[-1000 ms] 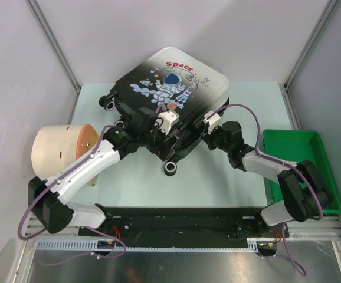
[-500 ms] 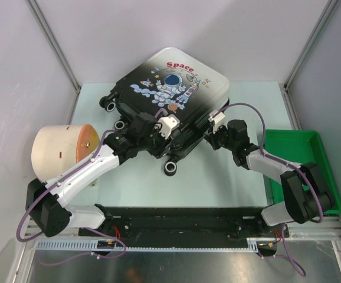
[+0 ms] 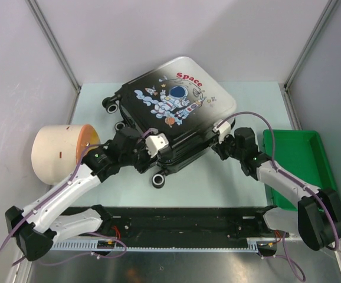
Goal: Open, take out, and arrange the luggage
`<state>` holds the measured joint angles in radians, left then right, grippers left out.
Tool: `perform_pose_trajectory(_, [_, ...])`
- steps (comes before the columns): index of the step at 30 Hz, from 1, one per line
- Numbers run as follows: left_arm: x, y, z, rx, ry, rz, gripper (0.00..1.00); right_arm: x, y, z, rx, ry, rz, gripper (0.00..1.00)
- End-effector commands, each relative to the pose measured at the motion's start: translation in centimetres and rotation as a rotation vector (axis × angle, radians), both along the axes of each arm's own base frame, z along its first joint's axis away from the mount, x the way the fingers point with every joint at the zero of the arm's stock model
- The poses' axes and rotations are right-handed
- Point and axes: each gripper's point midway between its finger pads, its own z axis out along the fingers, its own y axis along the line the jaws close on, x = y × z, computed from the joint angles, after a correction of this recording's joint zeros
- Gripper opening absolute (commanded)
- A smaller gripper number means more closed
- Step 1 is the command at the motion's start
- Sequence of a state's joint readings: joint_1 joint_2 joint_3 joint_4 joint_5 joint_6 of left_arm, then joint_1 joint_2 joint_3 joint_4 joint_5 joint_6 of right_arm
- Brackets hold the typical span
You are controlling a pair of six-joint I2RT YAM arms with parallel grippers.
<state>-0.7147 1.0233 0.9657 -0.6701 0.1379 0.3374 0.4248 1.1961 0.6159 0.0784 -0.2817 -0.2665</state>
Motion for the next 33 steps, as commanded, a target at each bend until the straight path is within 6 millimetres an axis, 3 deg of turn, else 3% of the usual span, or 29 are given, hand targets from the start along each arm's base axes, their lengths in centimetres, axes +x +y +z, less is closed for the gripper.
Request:
perform_pose_trajectory(1, [-2.6, 4.1, -2.2, 0.152, 0.081, -0.036, 0.00, 4.0, -6.0, 1.4, -0.099, -0.117, -0.225, 0.00])
perform_pose_trajectory(3, [-1.8, 4.6, -2.0, 0.152, 0.078, -0.016, 0.00, 5.5, -8.5, 2.0, -0.125, -0.151, -0.279, 0.00])
perform_pose_trajectory(5, [-0.6, 5.9, -1.7, 0.159, 0.062, 0.015, 0.00, 6.7, -9.5, 3.2, -0.117, -0.184, -0.276, 0.00])
perform_pose_trajectory(6, [-0.1, 6.2, -1.7, 0.165, 0.059, 0.021, 0.00, 7.5, -11.6, 3.5, -0.141, -0.209, -0.297, 0.00])
perform_pose_trajectory(8, [0.9, 7.2, -1.8, 0.193, 0.046, 0.031, 0.00, 8.6, -12.6, 4.1, -0.135, -0.255, -0.262, 0.00])
perform_pose_trajectory(10, [2.0, 8.0, -1.4, 0.211, 0.024, 0.036, 0.00, 10.2, -15.7, 5.7, -0.146, -0.323, -0.282, 0.00])
perform_pose_trajectory(11, [2.3, 8.1, -1.6, 0.219, 0.033, 0.035, 0.00, 10.6, -15.4, 5.1, -0.124, -0.317, -0.219, 0.00])
perform_pose_trajectory(13, [3.3, 8.6, -1.4, 0.226, 0.022, 0.034, 0.00, 12.2, -17.4, 6.7, -0.123, -0.381, -0.209, 0.00])
perform_pose_trajectory(14, [3.6, 8.7, -1.6, 0.232, 0.033, 0.031, 0.00, 12.5, -16.7, 6.1, -0.090, -0.373, -0.137, 0.00])
perform_pose_trajectory(17, [4.4, 8.8, -1.9, 0.256, 0.025, -0.004, 0.00, 14.0, -16.5, 7.7, -0.070, -0.455, -0.043, 0.00])
perform_pose_trajectory(18, [4.6, 8.8, -2.0, 0.270, 0.012, -0.028, 0.00, 14.9, -16.4, 7.1, -0.061, -0.461, -0.021, 0.00])
perform_pose_trajectory(20, [4.7, 8.7, -2.4, 0.280, 0.011, -0.059, 0.00, 16.0, -15.6, 8.1, -0.031, -0.496, 0.044, 0.00])
perform_pose_trajectory(22, [4.8, 8.6, -2.7, 0.290, 0.002, -0.093, 0.00, 17.1, -15.2, 7.4, -0.006, -0.496, 0.074, 0.00])
perform_pose_trajectory(27, [4.9, 7.9, -3.2, 0.280, 0.007, -0.150, 0.00, 19.5, -13.1, 8.6, 0.032, -0.565, 0.166, 0.00])
perform_pose_trajectory(29, [5.1, 7.8, -3.5, 0.284, 0.013, -0.164, 0.00, 20.4, -12.2, 7.3, 0.048, -0.543, 0.188, 0.00])
perform_pose_trajectory(33, [5.7, 7.1, -3.1, 0.268, 0.002, -0.191, 0.00, 21.8, -10.8, 7.2, 0.126, -0.509, 0.198, 0.00])
